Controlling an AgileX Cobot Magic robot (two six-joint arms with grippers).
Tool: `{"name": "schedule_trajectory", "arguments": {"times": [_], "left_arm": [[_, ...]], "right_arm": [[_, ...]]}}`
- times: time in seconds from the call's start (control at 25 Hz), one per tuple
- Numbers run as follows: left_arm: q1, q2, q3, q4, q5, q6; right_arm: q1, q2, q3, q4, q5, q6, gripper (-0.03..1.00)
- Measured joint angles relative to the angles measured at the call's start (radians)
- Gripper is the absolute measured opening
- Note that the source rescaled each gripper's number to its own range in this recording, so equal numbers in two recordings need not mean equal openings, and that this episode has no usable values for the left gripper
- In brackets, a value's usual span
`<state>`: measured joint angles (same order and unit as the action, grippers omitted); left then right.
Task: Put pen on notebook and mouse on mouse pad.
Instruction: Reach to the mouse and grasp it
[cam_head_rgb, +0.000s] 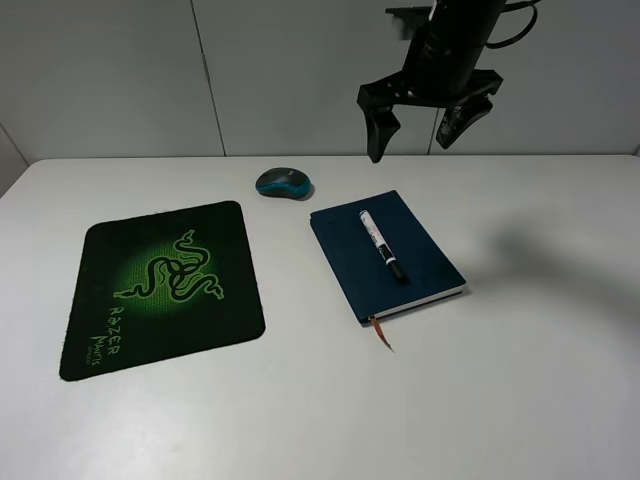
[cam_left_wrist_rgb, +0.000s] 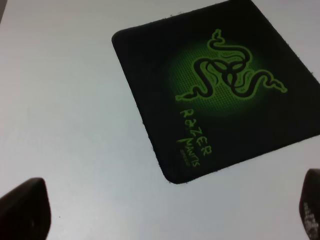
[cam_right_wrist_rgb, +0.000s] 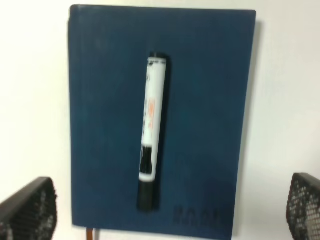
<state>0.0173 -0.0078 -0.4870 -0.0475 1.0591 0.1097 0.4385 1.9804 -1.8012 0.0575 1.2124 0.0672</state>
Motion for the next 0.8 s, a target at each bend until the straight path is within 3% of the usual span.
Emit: {"name": "schedule_trajectory", "arguments": {"times": [0.8], "left_arm": [[0.0,0.0,0.0,0.0,0.0,0.0]], "right_arm": [[0.0,-0.758,0.592,0.0,0.004,0.001,1.0]]}}
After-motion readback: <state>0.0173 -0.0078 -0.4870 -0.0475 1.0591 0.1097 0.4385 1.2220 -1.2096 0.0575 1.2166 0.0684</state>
